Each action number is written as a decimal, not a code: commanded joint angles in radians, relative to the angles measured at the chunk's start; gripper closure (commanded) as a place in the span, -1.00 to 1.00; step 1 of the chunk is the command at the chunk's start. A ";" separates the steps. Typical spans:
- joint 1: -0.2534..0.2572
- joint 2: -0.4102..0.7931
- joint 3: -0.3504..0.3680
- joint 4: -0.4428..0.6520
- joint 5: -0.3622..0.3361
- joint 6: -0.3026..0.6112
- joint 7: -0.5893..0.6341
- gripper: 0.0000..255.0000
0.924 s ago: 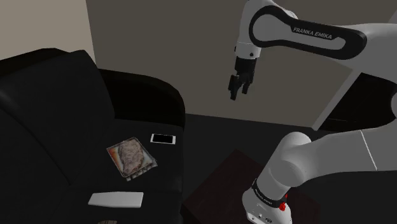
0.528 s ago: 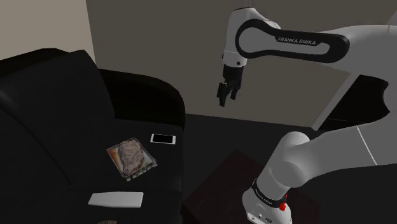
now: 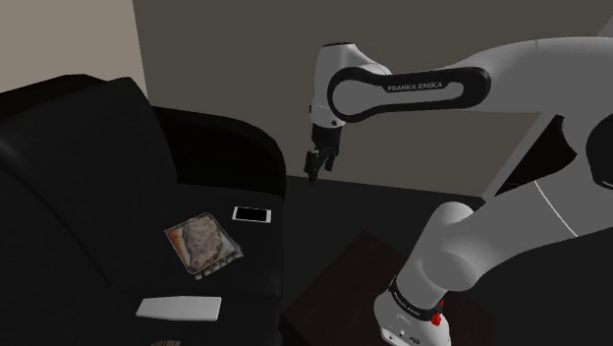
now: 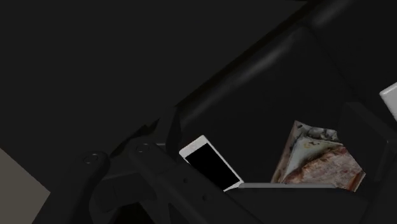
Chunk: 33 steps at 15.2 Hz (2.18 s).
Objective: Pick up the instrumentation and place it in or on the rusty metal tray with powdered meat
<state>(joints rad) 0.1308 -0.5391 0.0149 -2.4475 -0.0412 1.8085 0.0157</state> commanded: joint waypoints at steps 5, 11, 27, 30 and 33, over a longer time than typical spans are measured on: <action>0.055 0.157 0.049 -0.014 0.027 0.186 -0.002 -1.00; 0.103 0.338 0.101 0.018 0.036 0.348 -0.002 -1.00; 0.236 0.860 0.201 0.277 -0.084 0.640 0.058 -1.00; 0.273 0.958 0.204 0.350 -0.120 0.668 0.072 -1.00; 0.312 1.055 0.204 0.430 -0.153 0.688 0.082 -1.00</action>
<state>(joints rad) 0.4301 0.4831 0.2194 -2.0404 -0.1818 2.4855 0.0948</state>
